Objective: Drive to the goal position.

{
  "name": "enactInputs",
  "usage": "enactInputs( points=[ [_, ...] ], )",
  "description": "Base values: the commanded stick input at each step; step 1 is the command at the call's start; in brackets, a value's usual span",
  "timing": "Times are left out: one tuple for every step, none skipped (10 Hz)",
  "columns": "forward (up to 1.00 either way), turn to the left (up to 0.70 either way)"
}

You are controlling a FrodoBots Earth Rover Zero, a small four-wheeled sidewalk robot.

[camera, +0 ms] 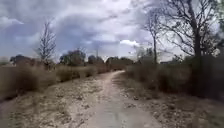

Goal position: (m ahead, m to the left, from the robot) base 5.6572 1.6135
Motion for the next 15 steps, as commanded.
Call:
enactInputs(
  points=[
    [0.5, 0.0],
    [0.5, 0.0],
    [0.5, 0.0],
    [0.5, 0.0],
    [0.5, 0.0],
    [0.5, 0.0],
    [0.5, 0.0],
    [0.5, 0.0],
    [0.5, 0.15],
    [0.5, 0.44],
    [0.5, 0.34],
    [0.5, 0.15],
    [0.5, 0.0],
    [0.5, 0.0],
    [0.5, 0.0]
  ],
)
